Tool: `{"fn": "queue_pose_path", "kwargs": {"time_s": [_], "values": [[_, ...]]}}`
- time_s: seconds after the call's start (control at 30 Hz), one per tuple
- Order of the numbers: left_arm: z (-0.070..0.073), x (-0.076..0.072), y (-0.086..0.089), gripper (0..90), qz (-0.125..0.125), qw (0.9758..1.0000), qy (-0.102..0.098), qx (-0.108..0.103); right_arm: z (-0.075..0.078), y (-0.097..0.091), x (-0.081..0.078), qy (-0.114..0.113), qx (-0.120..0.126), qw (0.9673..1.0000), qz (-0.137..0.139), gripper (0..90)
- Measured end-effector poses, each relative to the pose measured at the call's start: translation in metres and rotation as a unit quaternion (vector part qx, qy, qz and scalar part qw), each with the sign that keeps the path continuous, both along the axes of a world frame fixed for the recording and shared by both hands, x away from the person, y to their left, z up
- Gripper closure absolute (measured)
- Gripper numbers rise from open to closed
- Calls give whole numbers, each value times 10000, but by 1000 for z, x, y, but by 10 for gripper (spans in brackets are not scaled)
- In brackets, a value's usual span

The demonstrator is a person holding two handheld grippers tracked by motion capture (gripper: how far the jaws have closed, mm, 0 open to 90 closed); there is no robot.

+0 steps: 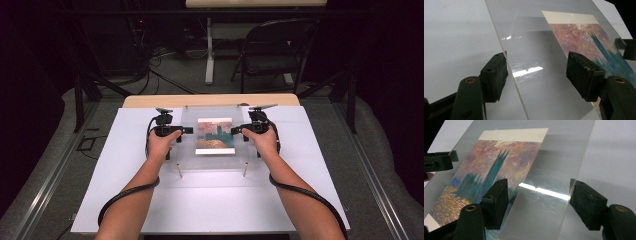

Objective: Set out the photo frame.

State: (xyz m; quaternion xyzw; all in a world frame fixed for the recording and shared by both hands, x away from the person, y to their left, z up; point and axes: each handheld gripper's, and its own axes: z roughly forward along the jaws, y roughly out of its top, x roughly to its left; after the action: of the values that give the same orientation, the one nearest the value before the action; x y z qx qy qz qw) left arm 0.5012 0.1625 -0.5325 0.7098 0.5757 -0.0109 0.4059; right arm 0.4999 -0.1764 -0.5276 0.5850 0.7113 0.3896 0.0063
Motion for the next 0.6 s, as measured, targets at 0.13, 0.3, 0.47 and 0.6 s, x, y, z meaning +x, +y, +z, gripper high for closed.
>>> {"fn": "queue_pose_path", "kwargs": {"time_s": [0.13,0.3,0.47,0.6], "values": [[5,-1,2,361,2,10000,-20,6,5,1,-2,-86,-31,10000,-20,325],[13,-5,4,385,-8,10000,-67,16,12,1,-6,-153,-61,9999,-18,352],[21,-8,6,426,5,9999,-161,2,20,-1,-9,-216,-30,9998,-46,383],[29,-13,6,446,-17,9997,-238,18,26,-2,-13,-235,-36,9997,-62,411]]}}
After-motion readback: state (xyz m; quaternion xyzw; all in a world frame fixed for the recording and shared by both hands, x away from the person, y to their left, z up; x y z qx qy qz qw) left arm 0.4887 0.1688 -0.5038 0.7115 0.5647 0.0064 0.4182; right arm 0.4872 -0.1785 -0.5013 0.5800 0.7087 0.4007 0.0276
